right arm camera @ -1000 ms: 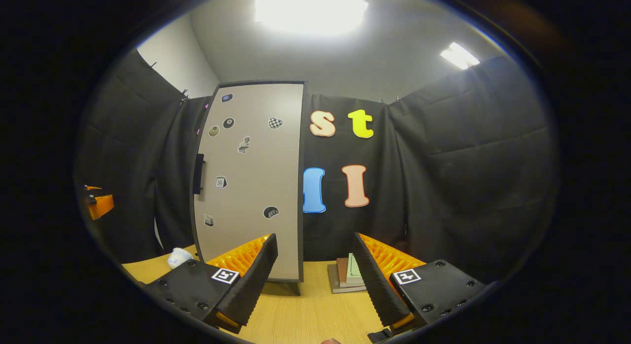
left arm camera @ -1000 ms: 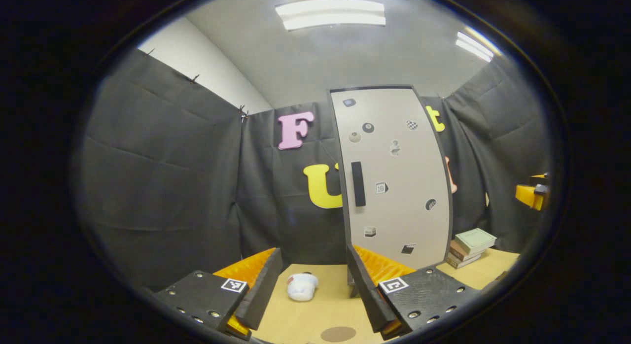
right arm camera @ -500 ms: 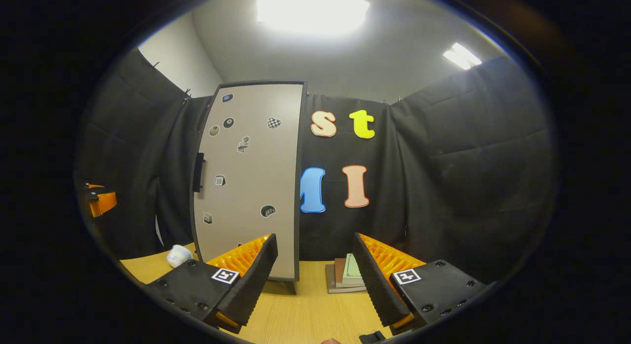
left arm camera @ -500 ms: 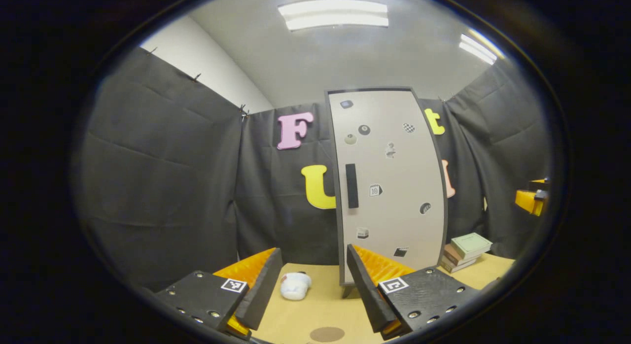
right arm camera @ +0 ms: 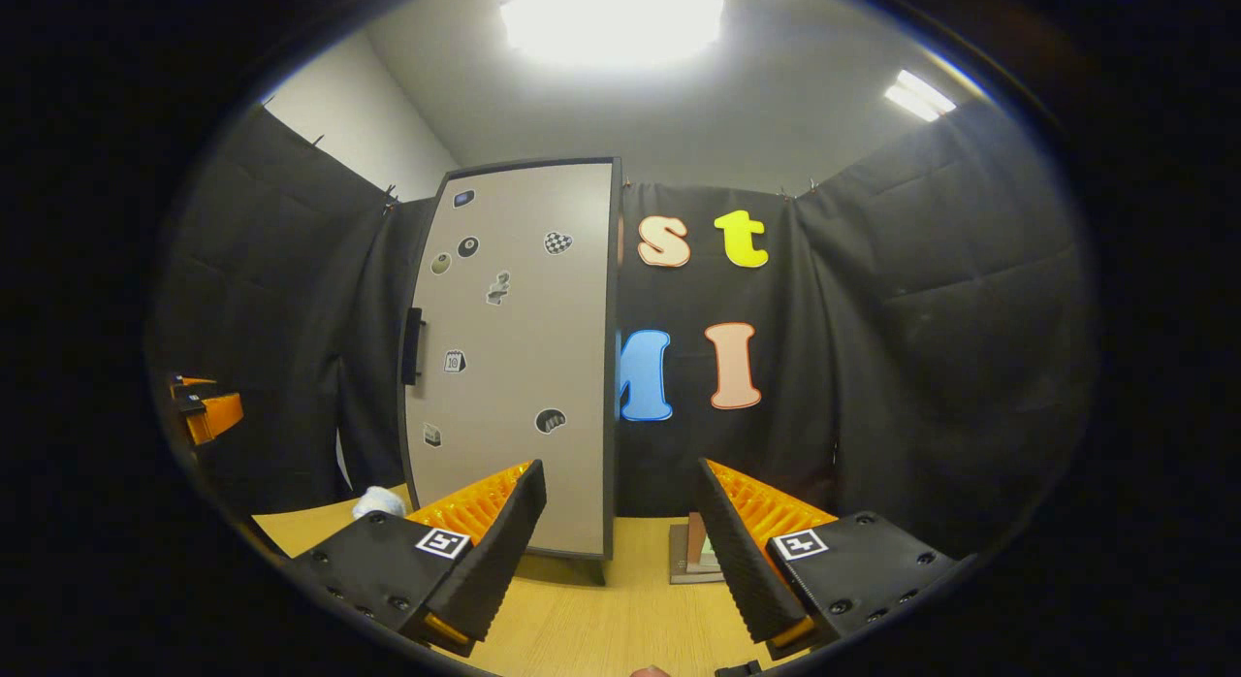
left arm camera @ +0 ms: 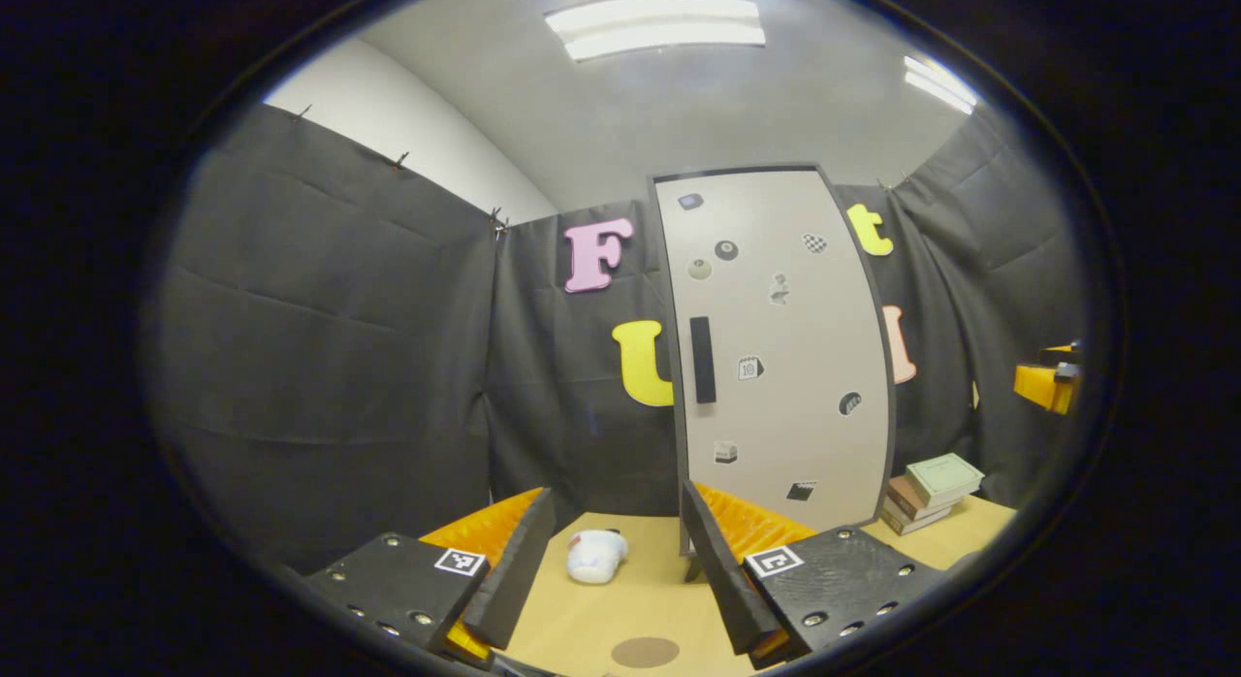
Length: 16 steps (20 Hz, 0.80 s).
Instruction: Open the cabinet door with the right hand, grasp the bottle in the cabinet with the left hand and place it on the coaster, then close the cabinet door with the right hand.
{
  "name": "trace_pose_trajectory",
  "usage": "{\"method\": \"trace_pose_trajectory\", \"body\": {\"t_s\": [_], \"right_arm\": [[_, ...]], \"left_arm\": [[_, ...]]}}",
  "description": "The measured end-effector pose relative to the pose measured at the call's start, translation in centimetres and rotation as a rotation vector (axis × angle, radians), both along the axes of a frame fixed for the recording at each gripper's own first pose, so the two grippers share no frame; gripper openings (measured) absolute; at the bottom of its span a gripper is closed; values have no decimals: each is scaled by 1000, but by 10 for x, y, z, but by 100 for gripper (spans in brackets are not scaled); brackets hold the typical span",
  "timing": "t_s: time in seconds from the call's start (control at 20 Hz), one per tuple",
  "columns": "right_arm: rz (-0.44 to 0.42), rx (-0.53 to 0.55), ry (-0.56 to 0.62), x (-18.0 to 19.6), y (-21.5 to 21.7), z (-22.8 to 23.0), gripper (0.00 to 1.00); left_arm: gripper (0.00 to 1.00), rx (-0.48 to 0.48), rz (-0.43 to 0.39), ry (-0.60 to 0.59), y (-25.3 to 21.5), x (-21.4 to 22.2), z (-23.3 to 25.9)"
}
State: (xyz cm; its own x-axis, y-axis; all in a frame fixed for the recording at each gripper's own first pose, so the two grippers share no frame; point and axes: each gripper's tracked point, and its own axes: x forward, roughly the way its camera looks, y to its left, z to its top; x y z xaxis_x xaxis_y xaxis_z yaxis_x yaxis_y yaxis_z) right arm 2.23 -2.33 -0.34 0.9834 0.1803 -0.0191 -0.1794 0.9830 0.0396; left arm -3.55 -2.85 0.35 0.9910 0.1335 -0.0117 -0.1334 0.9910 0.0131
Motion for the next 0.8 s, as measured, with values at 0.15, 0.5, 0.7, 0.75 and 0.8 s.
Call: {"method": "trace_pose_trajectory", "body": {"t_s": [0.15,0.5,0.7,0.75,0.8], "right_arm": [[27,3,-35,12,19,16,97],[64,4,-64,46,87,48,97],[110,10,-49,64,137,59,97],[123,15,-41,69,150,61,96],[138,21,-35,74,163,63,96]], "left_arm": [[79,-17,-4,13,8,8,-12],[81,-35,10,12,64,37,-21],[82,-27,48,14,104,45,-30],[82,-26,57,16,113,46,-34],[82,-23,66,19,121,48,-37]]}}
